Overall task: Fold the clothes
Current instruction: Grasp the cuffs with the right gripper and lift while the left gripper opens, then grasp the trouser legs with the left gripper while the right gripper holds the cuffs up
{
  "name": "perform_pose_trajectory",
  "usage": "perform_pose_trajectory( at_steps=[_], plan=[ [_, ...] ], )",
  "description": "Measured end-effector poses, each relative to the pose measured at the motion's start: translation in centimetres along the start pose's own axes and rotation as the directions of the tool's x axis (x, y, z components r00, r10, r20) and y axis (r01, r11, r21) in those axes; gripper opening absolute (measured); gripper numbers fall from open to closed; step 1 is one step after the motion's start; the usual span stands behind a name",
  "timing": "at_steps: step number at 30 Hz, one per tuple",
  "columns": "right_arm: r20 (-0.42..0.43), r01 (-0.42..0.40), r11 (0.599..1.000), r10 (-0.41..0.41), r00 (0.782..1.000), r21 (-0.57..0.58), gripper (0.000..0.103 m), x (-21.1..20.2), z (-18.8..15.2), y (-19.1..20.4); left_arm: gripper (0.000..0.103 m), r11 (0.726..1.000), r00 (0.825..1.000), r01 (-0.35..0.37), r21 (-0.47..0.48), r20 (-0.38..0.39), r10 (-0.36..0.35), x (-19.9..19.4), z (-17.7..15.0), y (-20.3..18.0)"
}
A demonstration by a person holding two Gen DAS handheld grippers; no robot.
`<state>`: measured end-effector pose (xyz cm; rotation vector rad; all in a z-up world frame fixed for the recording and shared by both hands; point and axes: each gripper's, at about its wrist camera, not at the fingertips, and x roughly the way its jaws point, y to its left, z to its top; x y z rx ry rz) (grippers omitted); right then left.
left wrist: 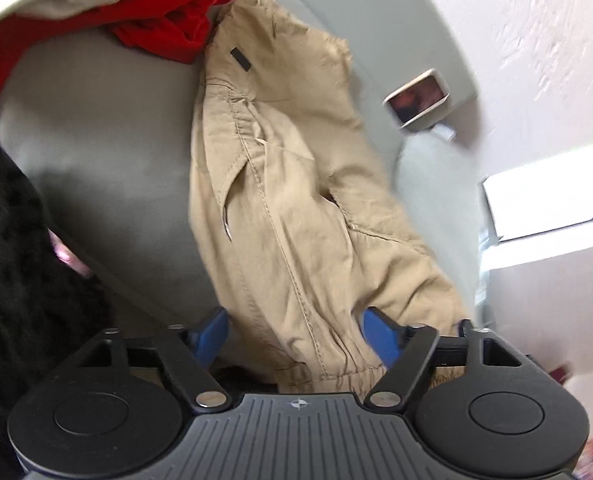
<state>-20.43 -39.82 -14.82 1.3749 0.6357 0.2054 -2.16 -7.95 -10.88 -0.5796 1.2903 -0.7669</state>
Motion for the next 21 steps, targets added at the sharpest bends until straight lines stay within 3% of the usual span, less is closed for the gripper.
perform_pose_trajectory(
  at_steps=[5,10,18,21],
  plan=[
    [0.020,-0.053,0.996,0.052,0.998,0.071,0.021,0.4,-0.3,0.4,0.082,0.977,0.992,0.124,-0.175,0.027,-0.121,0.8,-1.9,1.9],
    [0.044,-0.108,0.984,0.103,0.994,0.140,0.021,0.9,-0.6,0.8,0.086,0.951,0.979,0.201,-0.234,0.032,-0.199,2.0,-2.9,2.5],
    [0.077,-0.142,0.970,0.129,0.989,0.198,0.021,0.7,-1.2,-0.2,0.086,0.914,0.940,0.340,-0.221,0.055,-0.336,4.8,-2.7,3.5],
    [0.086,-0.169,0.958,0.152,0.985,0.231,0.022,1.0,-1.2,-0.4,0.074,0.905,0.927,0.376,-0.198,0.100,-0.363,3.5,-3.0,3.6]
  ],
)
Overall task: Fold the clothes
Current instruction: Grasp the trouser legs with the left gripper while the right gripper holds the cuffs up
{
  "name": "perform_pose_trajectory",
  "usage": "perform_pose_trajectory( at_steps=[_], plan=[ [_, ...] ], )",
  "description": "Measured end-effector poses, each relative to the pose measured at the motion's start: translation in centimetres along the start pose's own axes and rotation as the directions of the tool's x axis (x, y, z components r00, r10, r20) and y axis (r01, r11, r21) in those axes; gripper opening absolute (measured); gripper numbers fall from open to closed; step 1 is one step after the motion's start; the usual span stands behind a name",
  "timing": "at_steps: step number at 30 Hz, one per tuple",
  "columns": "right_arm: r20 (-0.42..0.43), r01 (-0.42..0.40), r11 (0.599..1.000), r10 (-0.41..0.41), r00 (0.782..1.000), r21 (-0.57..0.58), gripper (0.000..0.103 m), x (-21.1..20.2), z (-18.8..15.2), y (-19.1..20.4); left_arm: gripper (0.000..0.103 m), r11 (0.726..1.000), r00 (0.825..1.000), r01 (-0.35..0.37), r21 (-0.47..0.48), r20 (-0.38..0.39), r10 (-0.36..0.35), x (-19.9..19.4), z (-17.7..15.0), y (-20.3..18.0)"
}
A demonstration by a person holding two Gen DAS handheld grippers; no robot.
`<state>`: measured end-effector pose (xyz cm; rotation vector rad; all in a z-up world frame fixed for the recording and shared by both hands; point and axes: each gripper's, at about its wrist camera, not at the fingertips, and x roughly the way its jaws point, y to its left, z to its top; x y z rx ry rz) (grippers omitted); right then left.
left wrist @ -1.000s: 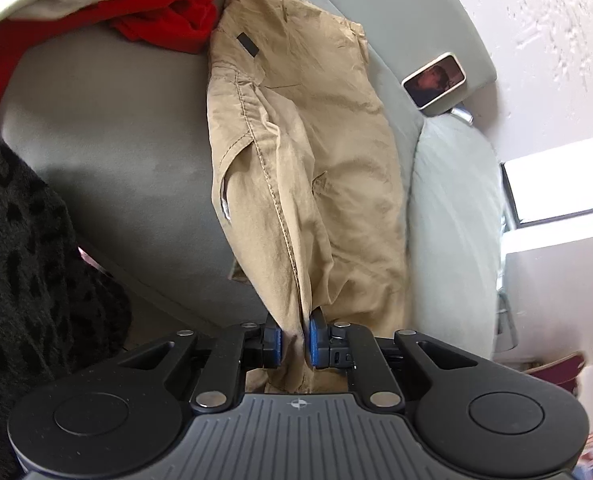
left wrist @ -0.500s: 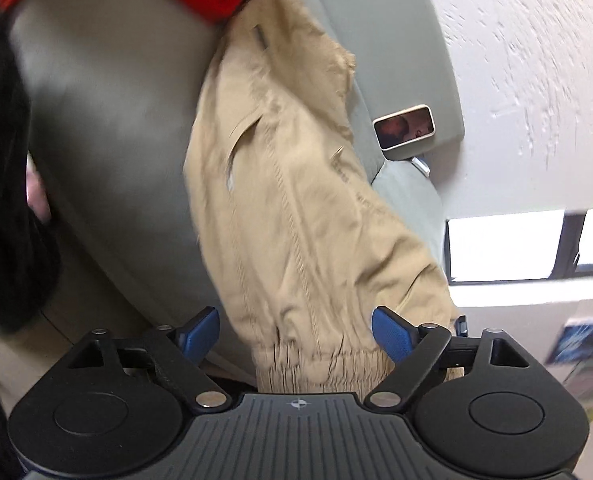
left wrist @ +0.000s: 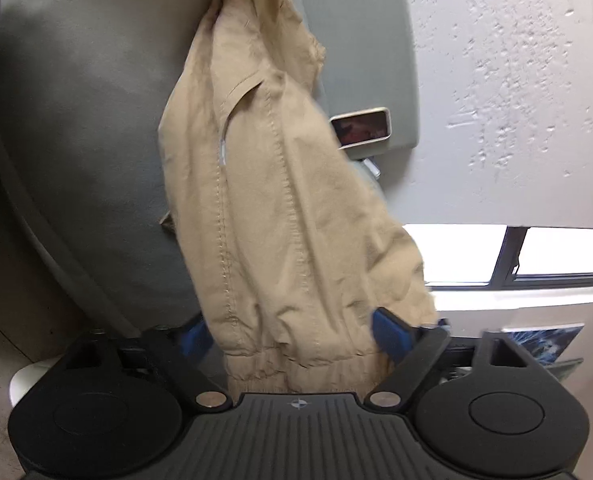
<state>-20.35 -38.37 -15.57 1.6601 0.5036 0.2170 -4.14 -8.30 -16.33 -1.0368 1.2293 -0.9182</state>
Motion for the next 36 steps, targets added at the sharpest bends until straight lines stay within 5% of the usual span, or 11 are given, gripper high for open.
perform_pose_trajectory(
  at_steps=[7,11,20,26,30,35,36],
  plan=[
    [0.005,-0.111,0.991,0.111,0.994,0.070,0.022,1.2,0.1,0.0,0.080,0.994,0.993,0.107,0.021,0.056,-0.108,0.0,-0.5,-0.7],
    [0.008,-0.131,0.989,0.131,0.991,0.075,0.022,1.6,-0.1,0.2,0.073,0.985,0.984,0.171,-0.001,0.058,-0.170,0.1,-0.3,-0.8],
    [0.027,-0.093,0.994,0.091,0.995,0.058,0.022,0.5,0.4,0.7,0.021,0.997,0.997,0.073,-0.038,-0.029,-0.074,-0.4,1.3,-1.8],
    [0.010,0.088,0.994,-0.087,0.996,-0.068,0.022,-0.1,0.6,2.1,0.016,0.998,0.997,-0.050,-0.028,-0.061,0.049,-1.3,2.2,-3.7],
    [0.004,0.272,0.941,-0.277,0.961,-0.201,0.023,0.5,0.0,3.6,0.015,0.977,0.972,-0.208,-0.054,-0.125,0.200,-1.3,2.3,-3.7],
    [0.004,0.486,0.804,-0.516,0.856,-0.344,0.023,2.7,-1.5,5.5,0.014,0.899,0.894,-0.422,-0.116,-0.217,0.392,-0.7,2.3,-1.2],
    [-0.004,0.510,0.790,-0.544,0.839,-0.342,0.023,3.1,-1.6,5.6,0.014,0.899,0.896,-0.419,-0.124,-0.217,0.388,-0.7,2.4,-1.4]
  ],
)
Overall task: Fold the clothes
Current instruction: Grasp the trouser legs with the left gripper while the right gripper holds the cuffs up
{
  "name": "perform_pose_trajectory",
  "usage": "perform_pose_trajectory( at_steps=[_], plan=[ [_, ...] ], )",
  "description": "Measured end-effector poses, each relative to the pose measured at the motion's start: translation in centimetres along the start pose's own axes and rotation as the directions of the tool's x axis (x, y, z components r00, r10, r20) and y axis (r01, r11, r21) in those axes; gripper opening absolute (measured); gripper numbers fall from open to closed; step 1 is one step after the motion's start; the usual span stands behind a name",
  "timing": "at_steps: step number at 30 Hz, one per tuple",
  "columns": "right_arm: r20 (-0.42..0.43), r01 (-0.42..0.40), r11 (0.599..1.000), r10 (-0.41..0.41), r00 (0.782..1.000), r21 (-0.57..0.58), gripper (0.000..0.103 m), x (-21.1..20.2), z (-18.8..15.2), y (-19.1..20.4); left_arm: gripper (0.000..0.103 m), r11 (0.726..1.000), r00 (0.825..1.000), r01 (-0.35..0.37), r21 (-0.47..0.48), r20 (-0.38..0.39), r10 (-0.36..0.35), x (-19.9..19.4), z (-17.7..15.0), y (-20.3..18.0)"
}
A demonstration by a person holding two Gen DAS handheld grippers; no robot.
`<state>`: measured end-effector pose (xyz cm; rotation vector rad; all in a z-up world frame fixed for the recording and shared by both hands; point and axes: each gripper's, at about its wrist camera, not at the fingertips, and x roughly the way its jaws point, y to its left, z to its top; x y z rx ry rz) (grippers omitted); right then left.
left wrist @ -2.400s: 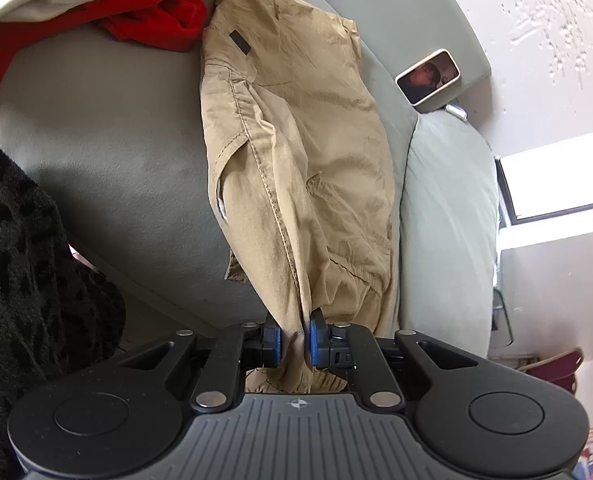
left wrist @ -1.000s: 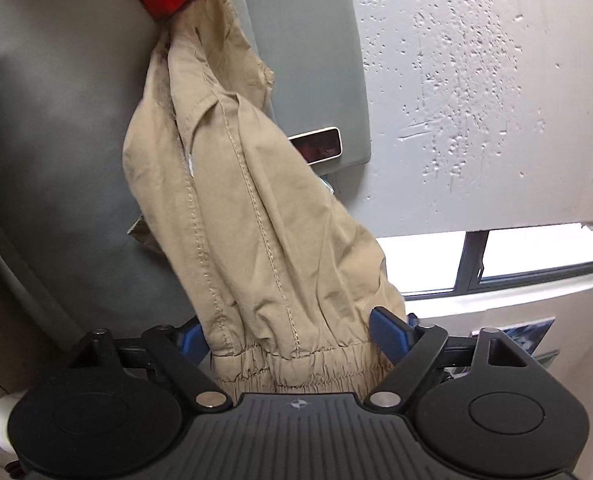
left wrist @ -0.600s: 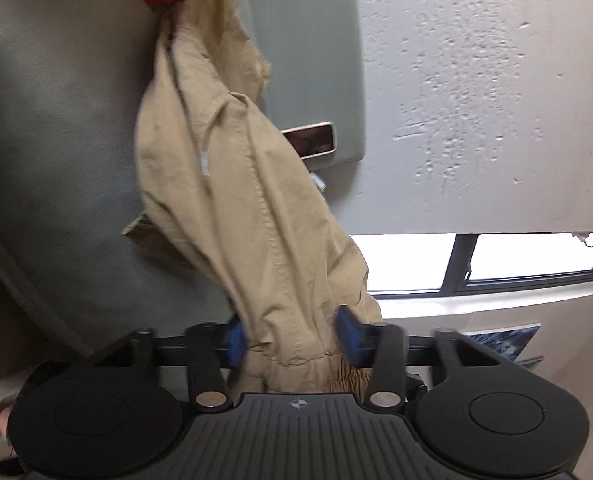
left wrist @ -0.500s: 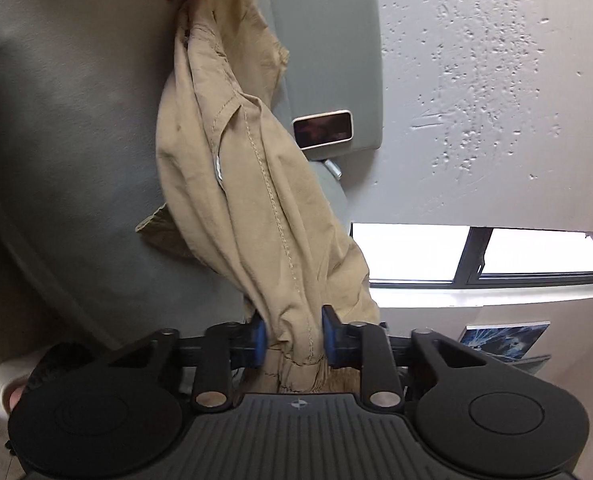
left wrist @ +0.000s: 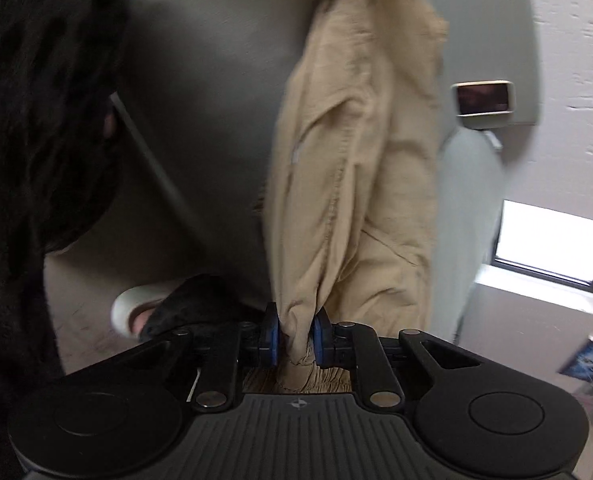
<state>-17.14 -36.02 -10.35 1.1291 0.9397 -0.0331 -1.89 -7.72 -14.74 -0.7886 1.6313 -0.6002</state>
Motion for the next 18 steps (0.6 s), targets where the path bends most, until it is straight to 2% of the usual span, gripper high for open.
perform_pose_trajectory(
  at_steps=[4,7,13,18],
  plan=[
    [-0.062,0.092,0.996,-0.091,0.994,0.018,0.023,1.5,0.2,0.4,0.014,0.999,1.000,0.017,-0.032,-0.002,-0.017,-0.4,0.1,-0.3],
    [-0.088,0.129,0.991,-0.125,0.988,0.038,0.023,2.0,0.4,0.0,0.014,0.998,1.000,0.029,-0.056,-0.003,-0.030,-0.7,0.2,-0.6],
    [-0.106,0.065,0.996,-0.057,0.993,0.069,0.026,0.4,0.6,-1.0,0.014,0.993,0.998,0.054,-0.104,-0.004,-0.055,-1.3,0.3,-1.1],
    [-0.111,0.055,0.997,-0.048,0.993,0.060,0.030,0.0,1.7,0.1,0.014,0.990,0.997,0.072,-0.120,0.021,-0.070,-1.5,1.5,-2.4]
  ],
)
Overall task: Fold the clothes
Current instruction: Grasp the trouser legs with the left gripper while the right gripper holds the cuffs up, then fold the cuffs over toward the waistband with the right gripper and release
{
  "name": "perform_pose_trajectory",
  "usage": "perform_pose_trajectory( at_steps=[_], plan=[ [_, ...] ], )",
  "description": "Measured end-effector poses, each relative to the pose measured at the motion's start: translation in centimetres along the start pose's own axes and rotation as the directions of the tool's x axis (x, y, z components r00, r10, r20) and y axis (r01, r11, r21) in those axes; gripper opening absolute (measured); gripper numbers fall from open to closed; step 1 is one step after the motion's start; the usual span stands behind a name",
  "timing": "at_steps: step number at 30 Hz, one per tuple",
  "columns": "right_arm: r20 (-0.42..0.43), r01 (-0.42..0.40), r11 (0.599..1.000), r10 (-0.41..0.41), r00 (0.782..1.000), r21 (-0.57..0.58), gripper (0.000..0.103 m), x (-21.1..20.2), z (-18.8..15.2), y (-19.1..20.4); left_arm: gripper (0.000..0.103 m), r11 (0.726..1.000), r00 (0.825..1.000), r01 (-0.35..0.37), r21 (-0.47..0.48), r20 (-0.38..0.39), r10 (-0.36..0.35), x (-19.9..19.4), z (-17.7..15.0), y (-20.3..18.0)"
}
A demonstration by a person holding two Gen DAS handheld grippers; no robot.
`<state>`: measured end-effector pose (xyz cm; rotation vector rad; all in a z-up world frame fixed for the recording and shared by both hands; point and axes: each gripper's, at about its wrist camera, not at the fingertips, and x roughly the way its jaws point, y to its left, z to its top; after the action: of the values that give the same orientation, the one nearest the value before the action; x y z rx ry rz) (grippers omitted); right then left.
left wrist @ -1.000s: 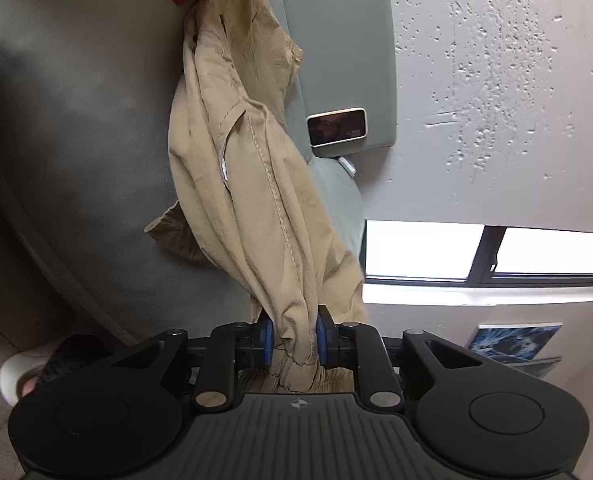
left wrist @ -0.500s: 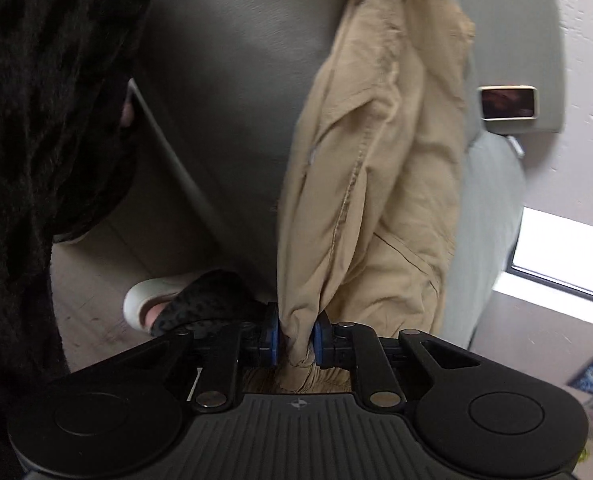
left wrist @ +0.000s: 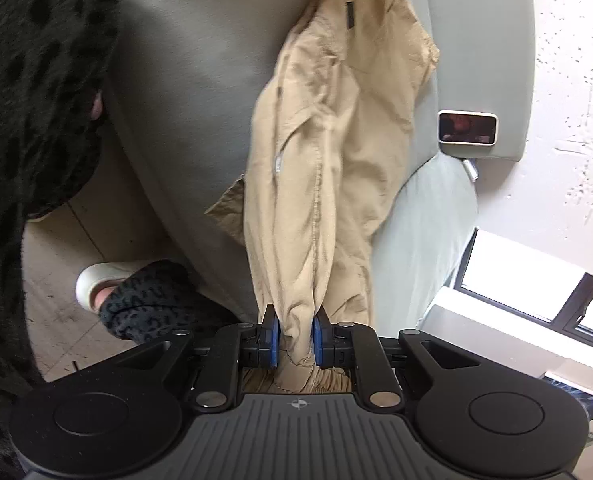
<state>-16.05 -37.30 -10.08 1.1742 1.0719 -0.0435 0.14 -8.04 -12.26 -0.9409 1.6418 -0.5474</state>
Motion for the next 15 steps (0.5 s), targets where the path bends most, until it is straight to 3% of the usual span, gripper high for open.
perform_pose_trajectory(
  at_steps=[6,10,12,14,15],
  plan=[
    [0.019,-0.027,1.000,0.027,0.999,-0.004,0.033,-0.8,1.3,1.6,0.016,1.000,0.999,0.018,-0.002,0.044,-0.018,0.1,1.9,-2.4],
    [0.036,-0.049,0.999,0.049,0.998,-0.003,0.034,-1.2,2.5,2.7,0.028,1.000,0.997,0.031,-0.002,0.073,-0.030,0.2,3.2,-4.0],
    [0.046,-0.064,0.998,0.064,0.997,-0.001,0.035,-1.0,3.4,3.4,0.041,0.999,0.996,0.037,-0.003,0.087,-0.036,0.3,3.8,-4.7],
    [0.059,-0.077,0.997,0.076,0.995,0.001,0.035,-0.6,4.4,4.1,0.067,0.999,0.994,0.043,-0.003,0.102,-0.042,0.3,4.4,-5.5],
    [0.071,-0.077,0.997,0.076,0.995,0.003,0.035,-0.3,5.0,4.5,0.074,0.999,0.993,0.043,0.004,0.111,-0.043,0.4,4.9,-6.0]
  ],
)
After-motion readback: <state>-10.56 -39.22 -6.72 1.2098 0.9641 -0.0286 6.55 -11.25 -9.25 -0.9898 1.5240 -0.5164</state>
